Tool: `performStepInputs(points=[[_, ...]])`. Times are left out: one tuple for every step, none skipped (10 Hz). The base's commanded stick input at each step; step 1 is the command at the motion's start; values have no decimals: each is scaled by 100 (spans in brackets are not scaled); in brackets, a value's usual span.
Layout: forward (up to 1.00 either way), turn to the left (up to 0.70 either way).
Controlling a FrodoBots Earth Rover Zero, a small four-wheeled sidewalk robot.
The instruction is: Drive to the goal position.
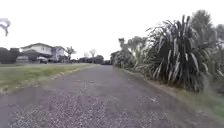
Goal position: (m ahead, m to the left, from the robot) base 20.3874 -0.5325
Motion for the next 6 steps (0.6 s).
performStepInputs(points=[[70, 27], [70, 11], [70, 0], [70, 0], [70, 0], [70, 0]])
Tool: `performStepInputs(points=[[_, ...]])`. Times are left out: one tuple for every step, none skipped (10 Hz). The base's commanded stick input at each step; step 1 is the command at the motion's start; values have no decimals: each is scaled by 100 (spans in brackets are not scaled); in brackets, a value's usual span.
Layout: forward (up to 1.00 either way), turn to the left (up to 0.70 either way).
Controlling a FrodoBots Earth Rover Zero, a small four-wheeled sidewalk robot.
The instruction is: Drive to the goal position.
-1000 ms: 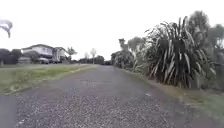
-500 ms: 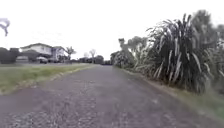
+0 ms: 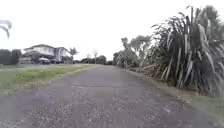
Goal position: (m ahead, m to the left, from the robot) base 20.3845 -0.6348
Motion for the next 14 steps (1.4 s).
performStepInputs(points=[[70, 0], [70, 0], [70, 0], [70, 0], [70, 0], [70, 0], [70, 0], [70, 0], [70, 0], [70, 35], [70, 35], [70, 35], [70, 2], [70, 0]])
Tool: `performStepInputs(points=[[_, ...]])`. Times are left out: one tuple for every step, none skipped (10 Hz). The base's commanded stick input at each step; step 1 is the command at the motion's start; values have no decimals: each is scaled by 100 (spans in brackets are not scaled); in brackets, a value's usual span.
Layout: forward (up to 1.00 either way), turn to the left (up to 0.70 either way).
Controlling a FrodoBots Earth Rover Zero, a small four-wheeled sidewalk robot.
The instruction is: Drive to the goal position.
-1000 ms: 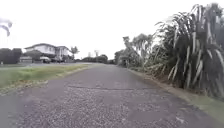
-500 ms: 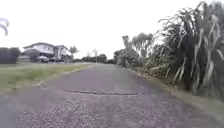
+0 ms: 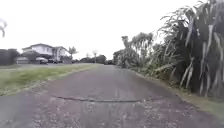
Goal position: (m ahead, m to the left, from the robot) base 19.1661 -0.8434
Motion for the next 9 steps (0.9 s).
performStepInputs(points=[[70, 0], [70, 2], [70, 5], [70, 2], [70, 0], [70, 0], [70, 0], [70, 0], [70, 0]])
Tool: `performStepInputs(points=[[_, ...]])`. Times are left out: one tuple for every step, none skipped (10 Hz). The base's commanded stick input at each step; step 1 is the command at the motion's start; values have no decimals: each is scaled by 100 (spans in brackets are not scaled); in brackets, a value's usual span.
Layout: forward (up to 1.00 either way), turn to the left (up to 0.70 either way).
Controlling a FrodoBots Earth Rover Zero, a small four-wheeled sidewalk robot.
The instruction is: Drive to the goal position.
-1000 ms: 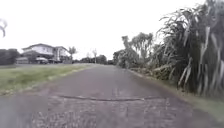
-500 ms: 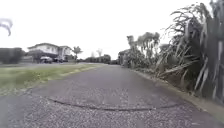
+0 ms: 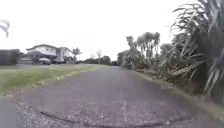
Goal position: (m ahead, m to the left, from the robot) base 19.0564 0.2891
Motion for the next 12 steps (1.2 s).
performStepInputs(points=[[70, 0], [70, 0], [70, 0], [70, 0], [70, 0], [70, 0], [70, 0], [70, 0], [70, 0], [70, 0], [70, 0], [70, 0]])
